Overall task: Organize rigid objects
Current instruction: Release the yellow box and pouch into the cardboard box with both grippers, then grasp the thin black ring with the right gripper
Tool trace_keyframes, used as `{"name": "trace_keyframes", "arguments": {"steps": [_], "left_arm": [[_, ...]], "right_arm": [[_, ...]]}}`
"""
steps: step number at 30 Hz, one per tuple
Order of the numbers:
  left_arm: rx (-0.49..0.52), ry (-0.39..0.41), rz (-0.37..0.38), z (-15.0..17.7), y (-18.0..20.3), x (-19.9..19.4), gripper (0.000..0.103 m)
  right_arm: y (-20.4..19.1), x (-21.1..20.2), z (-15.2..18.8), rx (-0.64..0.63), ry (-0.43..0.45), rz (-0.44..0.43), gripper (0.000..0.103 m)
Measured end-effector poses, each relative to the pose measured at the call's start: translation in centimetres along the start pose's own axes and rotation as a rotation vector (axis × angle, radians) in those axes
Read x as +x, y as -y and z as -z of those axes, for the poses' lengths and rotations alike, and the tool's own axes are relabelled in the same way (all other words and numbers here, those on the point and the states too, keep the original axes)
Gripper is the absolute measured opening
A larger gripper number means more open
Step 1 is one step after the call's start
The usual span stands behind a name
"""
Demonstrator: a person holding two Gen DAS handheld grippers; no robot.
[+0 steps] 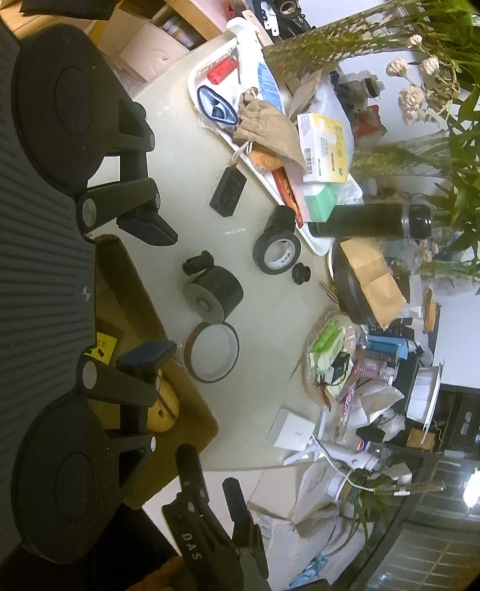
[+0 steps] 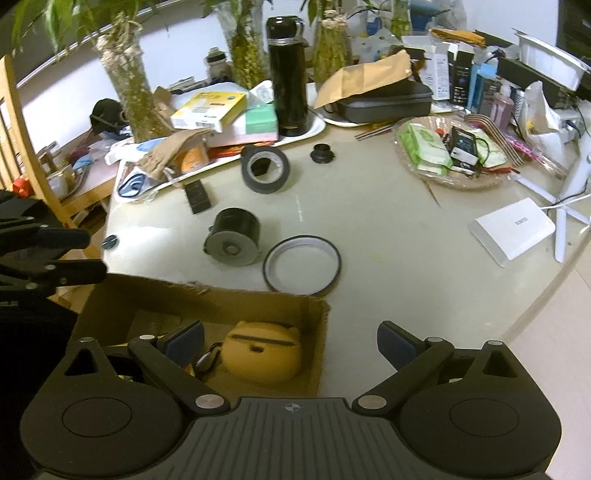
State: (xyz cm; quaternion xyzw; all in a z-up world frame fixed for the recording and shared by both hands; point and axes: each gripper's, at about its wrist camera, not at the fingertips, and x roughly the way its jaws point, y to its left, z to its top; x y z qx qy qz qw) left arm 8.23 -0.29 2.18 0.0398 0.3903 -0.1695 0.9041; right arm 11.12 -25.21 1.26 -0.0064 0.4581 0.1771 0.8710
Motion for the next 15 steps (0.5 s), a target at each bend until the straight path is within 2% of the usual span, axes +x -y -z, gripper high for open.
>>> {"name": "trace_keyframes", "arguments": {"steps": [10,15], "left_arm": [[-0.011,-0.008,-0.004,0.3,-0.6,0.7,0.056],[-0.012,-0.018,-0.008,0.5,-0.8,1.1,0.056]], "right_arm": [[3.3,3.3,-2.1,0.079,0.051,0.104,0.100],[4.9,5.8,-2.8,0.125,0.031,0.153,0.100]]}}
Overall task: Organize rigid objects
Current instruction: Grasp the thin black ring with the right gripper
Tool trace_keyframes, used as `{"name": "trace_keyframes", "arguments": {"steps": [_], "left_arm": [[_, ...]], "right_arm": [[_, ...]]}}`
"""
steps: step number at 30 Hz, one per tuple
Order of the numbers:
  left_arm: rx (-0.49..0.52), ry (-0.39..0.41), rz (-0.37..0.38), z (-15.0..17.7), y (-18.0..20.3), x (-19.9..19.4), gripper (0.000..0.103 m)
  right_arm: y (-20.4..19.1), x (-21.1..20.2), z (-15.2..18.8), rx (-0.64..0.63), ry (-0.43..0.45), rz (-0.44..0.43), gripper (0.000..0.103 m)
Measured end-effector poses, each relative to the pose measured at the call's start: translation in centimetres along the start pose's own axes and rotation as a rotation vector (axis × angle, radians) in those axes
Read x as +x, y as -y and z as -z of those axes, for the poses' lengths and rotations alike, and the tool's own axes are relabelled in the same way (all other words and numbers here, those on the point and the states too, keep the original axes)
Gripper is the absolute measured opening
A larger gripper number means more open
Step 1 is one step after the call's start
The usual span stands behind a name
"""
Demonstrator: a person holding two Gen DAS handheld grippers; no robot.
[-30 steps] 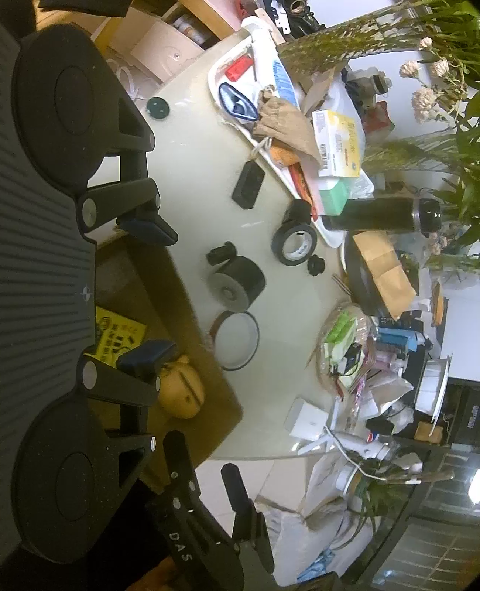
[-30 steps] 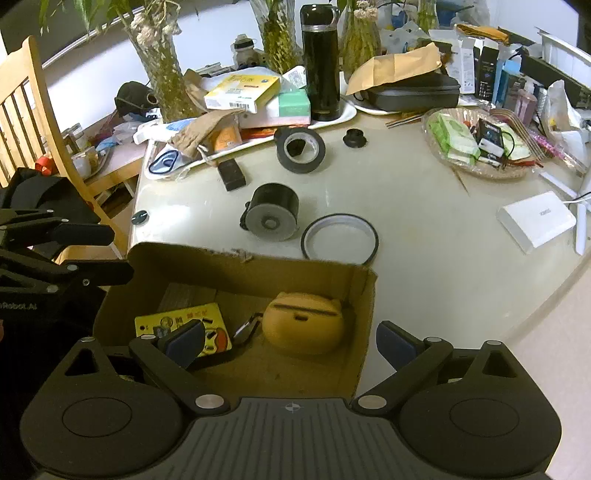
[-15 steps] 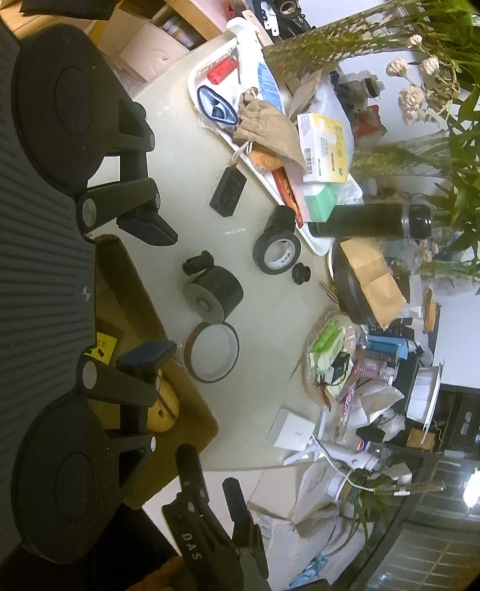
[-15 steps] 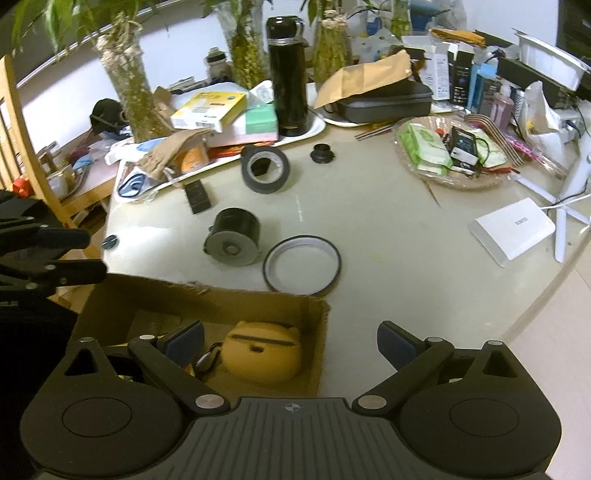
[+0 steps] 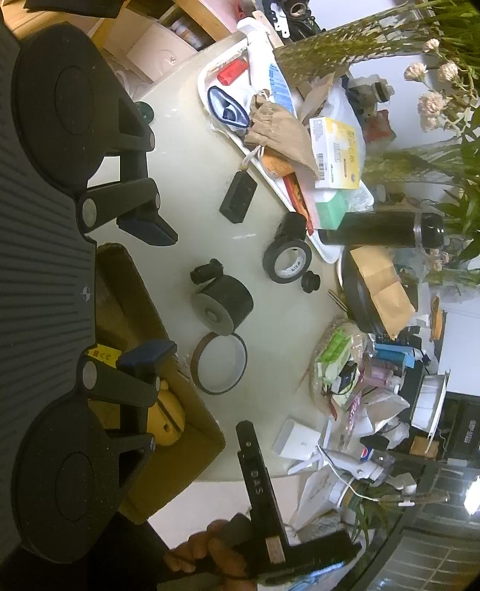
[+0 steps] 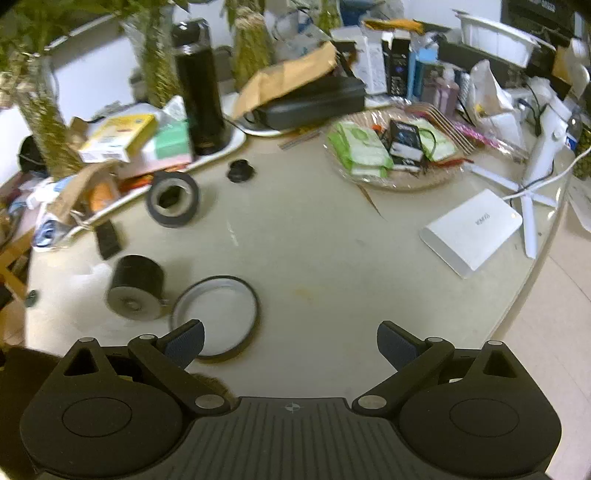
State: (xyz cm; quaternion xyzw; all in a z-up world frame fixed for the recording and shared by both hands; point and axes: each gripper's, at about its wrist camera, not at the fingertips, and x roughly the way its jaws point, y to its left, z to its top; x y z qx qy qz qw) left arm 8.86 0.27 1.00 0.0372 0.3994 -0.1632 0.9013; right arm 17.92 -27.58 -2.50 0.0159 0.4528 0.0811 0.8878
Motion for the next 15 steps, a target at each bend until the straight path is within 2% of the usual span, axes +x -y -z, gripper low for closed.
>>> {"name": "trace_keyframes", "arguments": {"steps": [6,15], "left_arm": [[-0.002,-0.007,-0.006,0.0,-0.2,0.4,0.056],[-0.003,-0.004,-0.006,-0.1,-0.3,0.4,0.056]], "right_arm": [[-0.4,2.2,0.3,-0.009,-0.090,0.002,0.100],[0.0,1.9,1.6,0.035,-0.172,-0.021,0.100]]}}
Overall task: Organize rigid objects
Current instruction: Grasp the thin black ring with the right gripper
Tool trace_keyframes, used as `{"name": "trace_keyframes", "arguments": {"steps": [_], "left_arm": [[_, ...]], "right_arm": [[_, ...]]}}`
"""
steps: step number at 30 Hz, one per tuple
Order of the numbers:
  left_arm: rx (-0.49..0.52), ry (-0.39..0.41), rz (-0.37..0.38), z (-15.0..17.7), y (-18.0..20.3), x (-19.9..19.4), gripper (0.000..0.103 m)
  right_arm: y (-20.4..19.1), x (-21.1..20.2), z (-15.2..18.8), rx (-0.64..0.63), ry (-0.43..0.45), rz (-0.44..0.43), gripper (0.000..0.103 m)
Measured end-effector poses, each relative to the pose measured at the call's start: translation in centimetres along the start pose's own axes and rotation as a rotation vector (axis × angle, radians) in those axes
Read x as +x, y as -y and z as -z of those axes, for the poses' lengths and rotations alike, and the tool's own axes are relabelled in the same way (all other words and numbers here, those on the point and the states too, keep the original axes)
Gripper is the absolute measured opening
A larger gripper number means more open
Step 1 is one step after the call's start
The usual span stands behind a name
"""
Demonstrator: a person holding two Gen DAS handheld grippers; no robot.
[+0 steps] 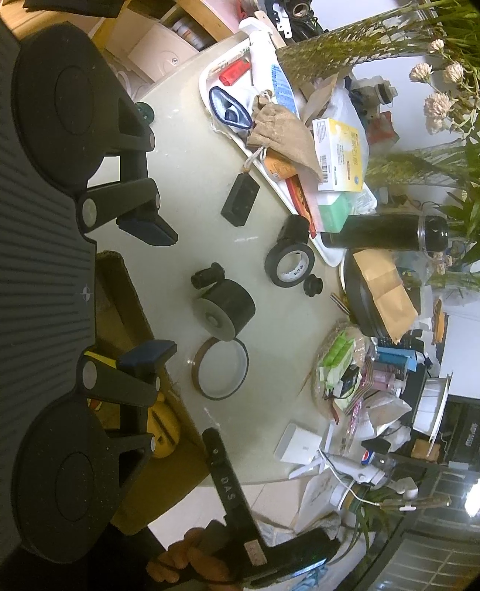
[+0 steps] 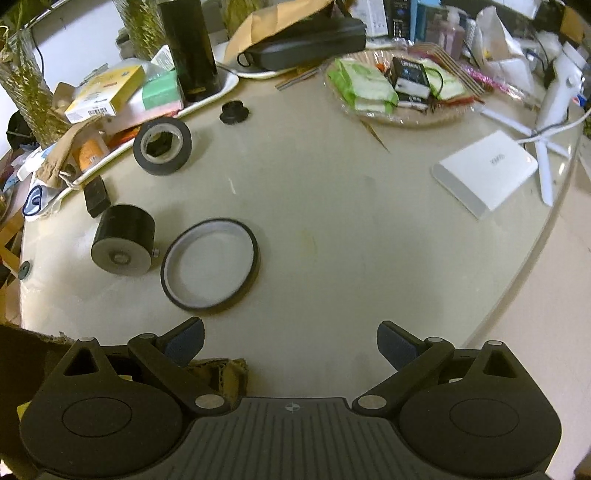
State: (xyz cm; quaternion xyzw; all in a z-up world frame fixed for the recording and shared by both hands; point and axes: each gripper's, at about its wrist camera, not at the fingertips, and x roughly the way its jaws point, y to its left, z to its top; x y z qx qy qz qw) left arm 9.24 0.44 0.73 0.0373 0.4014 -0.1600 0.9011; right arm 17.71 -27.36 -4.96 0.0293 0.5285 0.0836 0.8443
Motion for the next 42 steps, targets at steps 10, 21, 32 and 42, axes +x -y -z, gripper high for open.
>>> {"name": "trace_keyframes", "arguments": {"steps": [10,21,32,42], "left_arm": [[-0.005,0.014,0.014,-0.3,-0.2,0.7,0.056],[-0.041,0.019,0.026,0.2,-1.0,1.2,0.056],[-0.067,0.008,0.032,0.3,-1.6,1.7,0.056],[-0.065,0.002,0.027,0.4,-1.6,2.1,0.056]], "right_arm": [[-0.3,-0.6,-0.1,-0.073,0.021,-0.029,0.099],[-3.7,2.5,-2.5,-0.340,0.041,-0.170,0.100],[-4.8,6.3,-4.4,-0.492,-0.013,-0.210,0.100],[-5.8,7.3,-4.3,-0.569,-0.018,-0.212,0.090]]}}
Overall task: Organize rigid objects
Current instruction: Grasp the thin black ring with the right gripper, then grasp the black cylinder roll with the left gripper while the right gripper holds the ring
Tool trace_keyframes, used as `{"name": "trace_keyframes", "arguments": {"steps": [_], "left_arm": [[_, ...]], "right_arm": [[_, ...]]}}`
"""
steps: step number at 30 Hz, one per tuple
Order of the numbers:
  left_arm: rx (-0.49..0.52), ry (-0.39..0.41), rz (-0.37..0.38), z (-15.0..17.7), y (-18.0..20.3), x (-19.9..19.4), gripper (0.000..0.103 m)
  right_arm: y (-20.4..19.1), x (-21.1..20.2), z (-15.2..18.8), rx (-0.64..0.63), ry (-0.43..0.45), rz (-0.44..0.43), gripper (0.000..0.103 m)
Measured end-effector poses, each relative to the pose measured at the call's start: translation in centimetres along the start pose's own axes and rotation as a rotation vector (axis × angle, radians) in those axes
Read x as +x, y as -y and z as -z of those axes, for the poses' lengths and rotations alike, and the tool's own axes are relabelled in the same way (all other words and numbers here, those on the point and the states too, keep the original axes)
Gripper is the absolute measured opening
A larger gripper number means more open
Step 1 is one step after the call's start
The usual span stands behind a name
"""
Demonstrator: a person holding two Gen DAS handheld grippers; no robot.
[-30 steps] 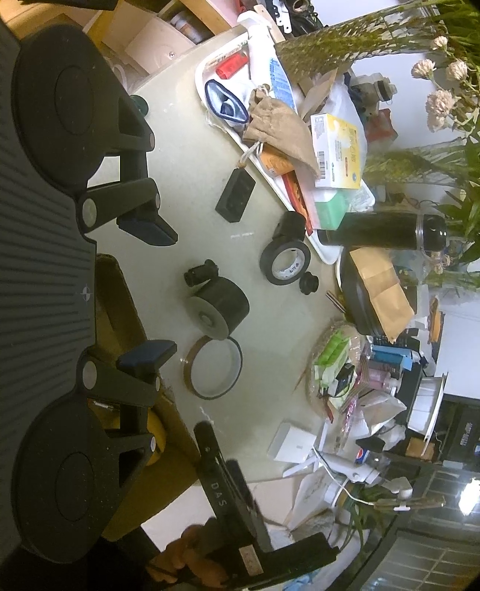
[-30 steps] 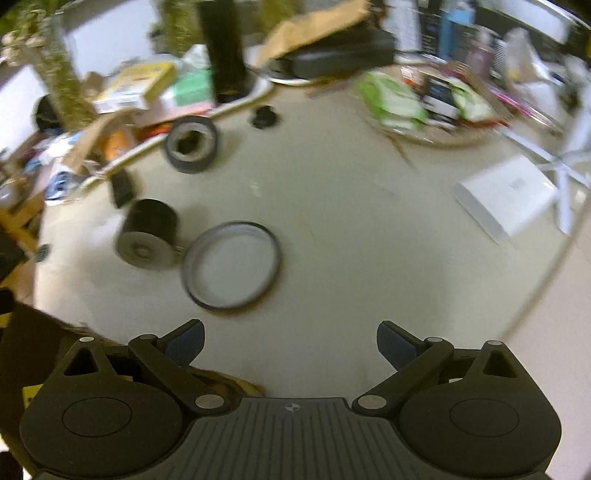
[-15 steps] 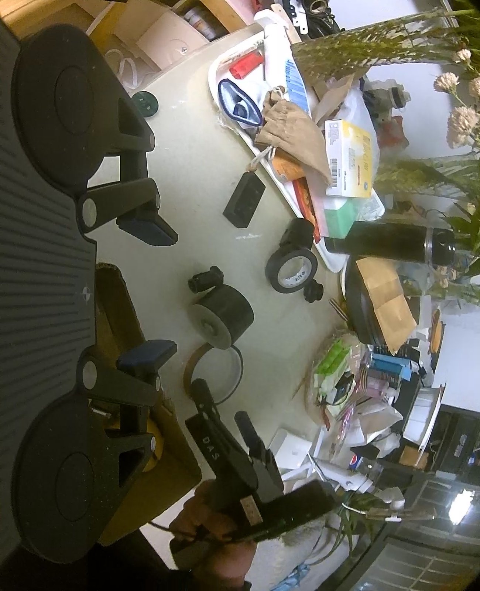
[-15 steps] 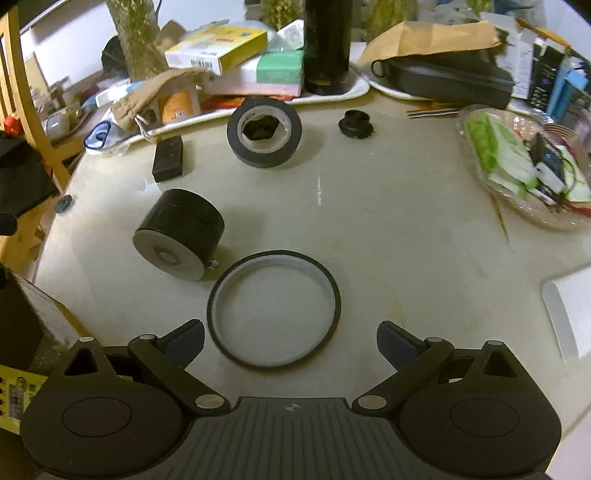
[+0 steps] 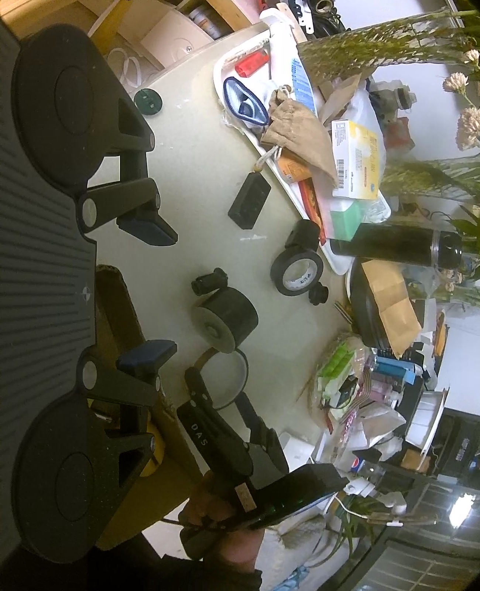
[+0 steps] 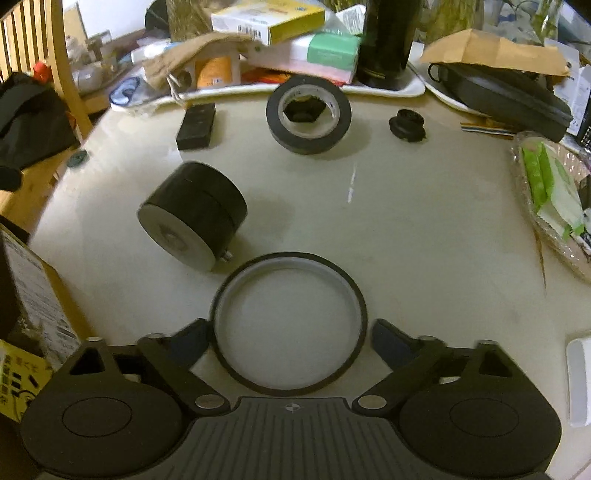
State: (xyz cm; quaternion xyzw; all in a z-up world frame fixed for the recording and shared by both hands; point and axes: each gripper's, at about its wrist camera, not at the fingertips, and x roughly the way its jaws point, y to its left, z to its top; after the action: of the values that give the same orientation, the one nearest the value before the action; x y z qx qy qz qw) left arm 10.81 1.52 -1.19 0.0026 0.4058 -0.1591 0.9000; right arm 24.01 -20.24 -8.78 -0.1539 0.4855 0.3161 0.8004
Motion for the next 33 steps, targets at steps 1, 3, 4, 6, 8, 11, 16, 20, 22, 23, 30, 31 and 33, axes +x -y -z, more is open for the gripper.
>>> {"name": "trace_keyframes", "arguments": {"steps": [1,3,4,6,8,11,16,20,22,23,30,31,33], "left_arm": [[0.000,0.000,-0.001,0.0,0.0,0.0,0.056],[0.001,0.004,-0.001,0.0,0.0,0.0,0.056],[0.000,0.007,-0.002,0.0,0.0,0.0,0.056],[-0.001,0.012,-0.001,-0.1,0.0,-0.1,0.056],[-0.001,0.017,-0.001,-0.1,0.1,-0.2,0.056],[0.004,0.032,0.003,-0.1,0.2,-0.5,0.056],[0.031,0.050,0.007,-0.4,0.5,-0.9,0.056],[0.049,0.062,0.010,-1.1,0.9,-1.3,0.056],[0.059,0.073,0.013,-1.7,1.3,-1.5,0.056],[0.062,0.076,0.016,-2.0,1.4,-1.6,0.056],[0.096,0.110,0.035,-4.5,2.7,-1.8,0.056],[0.102,0.112,0.036,-4.8,2.8,-1.7,0.056],[0.114,0.116,0.038,-5.2,2.9,-1.4,0.056]], "right_arm": [[0.0,-0.1,0.1,0.005,0.000,0.009,0.090],[0.1,-0.5,0.4,0.012,0.008,0.011,0.090],[0.0,-0.8,0.5,0.013,0.016,0.016,0.090],[0.1,-1.8,0.8,0.033,0.043,0.038,0.090],[0.5,-2.9,1.1,0.088,0.076,0.047,0.090],[1.1,-4.9,1.6,0.177,0.129,0.052,0.090],[1.4,-8.1,2.2,0.295,0.191,0.047,0.090],[1.2,-11.1,2.1,0.337,0.229,0.030,0.090],[0.9,-12.5,2.0,0.327,0.243,0.040,0.090],[0.8,-13.3,1.8,0.324,0.250,0.047,0.090],[0.4,-17.4,1.7,0.294,0.295,0.094,0.090],[0.3,-17.8,1.8,0.291,0.298,0.101,0.090],[0.2,-18.5,2.1,0.289,0.307,0.112,0.090]]}}
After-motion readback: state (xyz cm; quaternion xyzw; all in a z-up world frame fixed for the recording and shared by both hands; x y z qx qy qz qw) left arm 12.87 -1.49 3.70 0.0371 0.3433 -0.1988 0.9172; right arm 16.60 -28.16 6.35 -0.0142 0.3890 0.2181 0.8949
